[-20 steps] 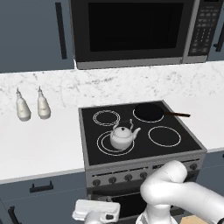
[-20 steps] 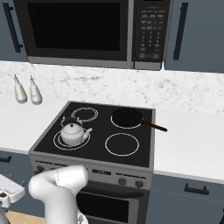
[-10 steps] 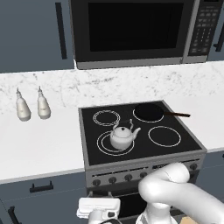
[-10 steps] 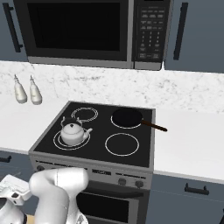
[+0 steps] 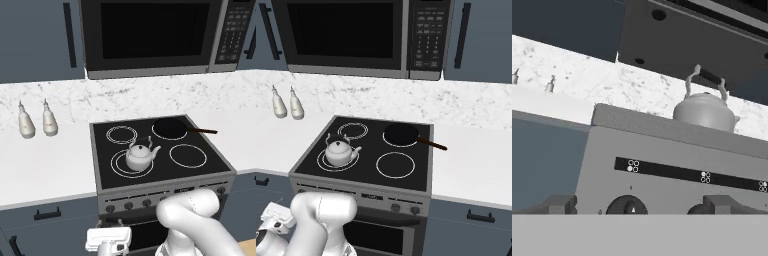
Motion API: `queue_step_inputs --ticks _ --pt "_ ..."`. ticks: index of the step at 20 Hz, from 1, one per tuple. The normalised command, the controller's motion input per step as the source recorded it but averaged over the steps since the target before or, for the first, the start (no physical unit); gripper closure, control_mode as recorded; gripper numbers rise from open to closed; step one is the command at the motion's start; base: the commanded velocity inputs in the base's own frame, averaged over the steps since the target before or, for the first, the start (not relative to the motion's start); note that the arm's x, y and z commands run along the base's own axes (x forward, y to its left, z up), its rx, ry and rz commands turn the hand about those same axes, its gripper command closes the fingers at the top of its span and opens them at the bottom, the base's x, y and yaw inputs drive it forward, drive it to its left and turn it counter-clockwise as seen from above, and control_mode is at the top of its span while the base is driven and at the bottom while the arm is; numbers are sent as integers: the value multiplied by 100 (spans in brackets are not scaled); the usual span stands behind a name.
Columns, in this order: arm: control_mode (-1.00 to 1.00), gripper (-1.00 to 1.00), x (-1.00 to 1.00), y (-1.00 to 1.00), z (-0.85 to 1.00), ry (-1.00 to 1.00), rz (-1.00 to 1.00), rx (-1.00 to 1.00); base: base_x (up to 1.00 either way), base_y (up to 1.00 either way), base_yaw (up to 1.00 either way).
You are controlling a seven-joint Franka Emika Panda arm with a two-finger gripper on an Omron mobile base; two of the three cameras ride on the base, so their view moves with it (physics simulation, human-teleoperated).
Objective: Pick the kettle from the counter and place it on a stove burner. Then turn the burner on.
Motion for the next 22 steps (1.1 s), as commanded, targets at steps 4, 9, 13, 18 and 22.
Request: queue_step_inputs --ticks 4,9,13,18,22 --pt "-100 -100 21 0 -40 -5 4 2 0 0 0" --pt "-100 -100 19 -5 -21 0 10 17 0 0 0" --pt "-100 -100 19 -11 -14 0 18 24 0 0 0" --pt "-100 -100 16 -23 -6 0 22 27 0 0 0" --pt "-100 -100 1 -49 0 -1 21 28 0 0 0"
